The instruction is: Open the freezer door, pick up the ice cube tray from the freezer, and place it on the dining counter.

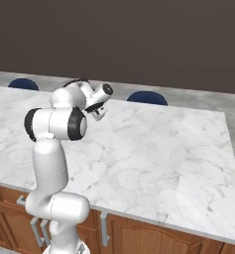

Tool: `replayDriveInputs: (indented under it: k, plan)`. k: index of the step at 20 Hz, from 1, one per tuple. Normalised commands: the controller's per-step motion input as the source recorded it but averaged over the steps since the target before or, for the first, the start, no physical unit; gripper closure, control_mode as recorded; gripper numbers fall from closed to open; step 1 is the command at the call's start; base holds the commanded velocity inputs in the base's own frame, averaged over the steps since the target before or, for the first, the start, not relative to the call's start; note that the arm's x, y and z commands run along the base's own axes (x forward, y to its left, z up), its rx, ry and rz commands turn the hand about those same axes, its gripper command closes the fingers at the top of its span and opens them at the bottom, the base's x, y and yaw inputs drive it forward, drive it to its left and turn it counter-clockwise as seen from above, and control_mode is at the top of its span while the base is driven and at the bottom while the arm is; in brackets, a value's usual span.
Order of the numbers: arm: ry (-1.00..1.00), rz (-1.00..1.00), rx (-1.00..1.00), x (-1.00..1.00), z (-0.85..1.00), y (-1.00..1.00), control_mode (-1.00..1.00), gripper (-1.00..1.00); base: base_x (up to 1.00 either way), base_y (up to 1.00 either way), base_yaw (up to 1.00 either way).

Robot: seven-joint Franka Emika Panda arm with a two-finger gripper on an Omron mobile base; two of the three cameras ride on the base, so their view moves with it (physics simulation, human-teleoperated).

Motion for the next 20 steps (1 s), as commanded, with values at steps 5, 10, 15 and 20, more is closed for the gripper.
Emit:
replayDriveInputs:
  k: [5,10,15,20]
  plan:
    - [-0.01,0.00,0.00,0.00,-0.24,0.00,-1.00,1.00,0.00,0.00,0.00]
    - [0.01,0.01,0.00,0.00,-0.16,0.00,-1.00,1.00,0.00,0.00,0.00]
    - [0.05,0.00,0.00,0.00,-0.16,0.00,-1.00,1.00,0.00,0.00,0.00]
    - [0.09,0.00,0.00,0.00,-0.13,0.00,-1.00,1.00,0.00,0.00,0.00]
